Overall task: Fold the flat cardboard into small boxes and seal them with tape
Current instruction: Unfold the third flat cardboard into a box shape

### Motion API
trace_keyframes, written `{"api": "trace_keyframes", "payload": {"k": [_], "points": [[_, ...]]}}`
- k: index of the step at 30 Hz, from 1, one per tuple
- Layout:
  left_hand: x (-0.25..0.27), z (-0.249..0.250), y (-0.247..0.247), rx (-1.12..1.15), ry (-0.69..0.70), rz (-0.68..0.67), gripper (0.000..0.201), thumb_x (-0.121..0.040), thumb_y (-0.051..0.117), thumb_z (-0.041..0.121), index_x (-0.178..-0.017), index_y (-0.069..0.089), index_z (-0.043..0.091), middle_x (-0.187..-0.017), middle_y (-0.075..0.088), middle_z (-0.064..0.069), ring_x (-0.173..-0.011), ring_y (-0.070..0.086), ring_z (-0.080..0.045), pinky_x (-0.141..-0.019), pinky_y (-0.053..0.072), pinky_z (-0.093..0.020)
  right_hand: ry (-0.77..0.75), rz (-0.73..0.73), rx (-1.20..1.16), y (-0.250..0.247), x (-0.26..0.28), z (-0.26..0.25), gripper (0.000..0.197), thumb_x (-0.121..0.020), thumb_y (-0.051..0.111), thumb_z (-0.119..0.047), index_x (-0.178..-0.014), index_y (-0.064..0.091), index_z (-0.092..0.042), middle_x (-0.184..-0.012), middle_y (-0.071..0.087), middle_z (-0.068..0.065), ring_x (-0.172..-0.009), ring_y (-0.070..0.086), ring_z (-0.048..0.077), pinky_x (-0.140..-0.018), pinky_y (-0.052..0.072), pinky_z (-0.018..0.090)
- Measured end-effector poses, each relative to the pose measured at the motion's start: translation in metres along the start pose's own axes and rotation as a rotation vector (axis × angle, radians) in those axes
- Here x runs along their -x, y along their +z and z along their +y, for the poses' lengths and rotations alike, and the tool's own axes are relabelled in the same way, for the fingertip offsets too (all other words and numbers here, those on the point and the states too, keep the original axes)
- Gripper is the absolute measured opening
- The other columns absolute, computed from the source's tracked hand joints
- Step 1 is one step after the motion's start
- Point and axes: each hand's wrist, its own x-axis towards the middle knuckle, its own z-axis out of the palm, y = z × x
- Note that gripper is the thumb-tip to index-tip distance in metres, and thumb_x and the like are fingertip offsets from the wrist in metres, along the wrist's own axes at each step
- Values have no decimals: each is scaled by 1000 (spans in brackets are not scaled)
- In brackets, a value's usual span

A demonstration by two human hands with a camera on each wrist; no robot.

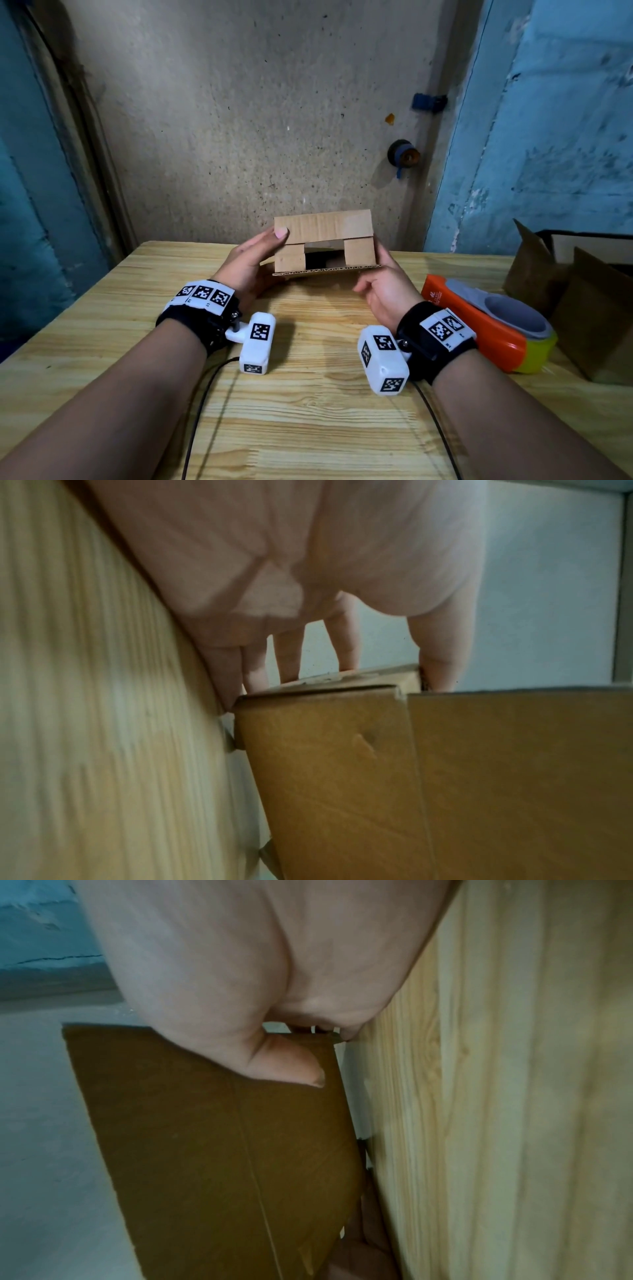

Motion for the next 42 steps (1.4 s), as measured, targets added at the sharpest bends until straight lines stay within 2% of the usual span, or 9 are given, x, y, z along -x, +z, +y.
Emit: {"api": "trace_keyframes", "payload": {"k": [6,10,15,20,23,30,35,39,42], "points": [[-4,-3,-5,22,-16,10,52,-84,78,47,-128,68,20,-124,71,-5,-103,67,-31,-95,48,-50,-31,-64,15,1,2,3,105,-53,54,9,-153,47,-21,-138,67,6,-133,57,26,-97,48,32],[-6,-4,-7,21,-19,37,66,-76,83,49,-132,65,18,-122,71,-6,-99,65,-29,-92,50,-50,-50,-89,-3,1,4,0,92,-57,60,-1,-148,51,-16,-119,73,-1,-122,60,22,-99,44,31],[-7,-6,-8,34,-20,33,65,-76,83,47,-132,66,18,-128,69,-12,-101,65,-31,-93,49,-51,-70,-126,-11,0,5,-1,86,-62,63,-5,-147,51,-16,-122,72,0,-128,58,23,-111,40,33],[-5,-4,-6,13,-32,52,45,-84,77,42,-124,70,22,-112,74,-5,-96,68,-26,-89,49,-46,-88,-130,3,0,5,0,93,-61,82,-23,-149,50,-20,-131,72,2,-134,58,24,-119,37,40],[-3,-3,-4,6,-32,49,38,-88,71,41,-122,72,23,-118,74,-7,-99,68,-27,-92,49,-46,-87,-117,16,1,4,-1,102,-56,90,-30,-149,49,-26,-132,72,0,-133,60,20,-116,39,36],[-3,-3,-6,-9,-7,3,51,-83,76,45,-130,68,27,-126,71,-6,-107,65,-29,-95,48,-47,-92,-92,-21,0,8,-2,79,-74,86,-33,-146,56,-24,-129,74,-3,-132,60,18,-123,35,45],[-1,-3,-3,-1,10,-2,63,-72,78,48,-130,68,25,-122,73,-5,-103,66,-30,-89,48,-44,-73,-47,-42,3,9,-4,86,-60,89,-58,-136,66,-25,-127,75,-8,-133,58,15,-124,32,46],[0,-1,-1,-7,17,-15,63,-73,77,45,-131,66,23,-115,73,-3,-93,68,-24,-77,50,-34,-69,50,-129,5,9,-8,64,-63,84,-48,-121,74,-21,-112,79,-7,-124,63,16,-120,41,46],[2,0,-3,-5,0,-56,64,-76,80,46,-134,64,22,-122,71,-4,-102,68,-26,-86,51,-39,-71,66,-128,6,13,-10,50,-66,82,-43,-111,76,-21,-100,81,-10,-114,67,13,-110,49,41]]}}
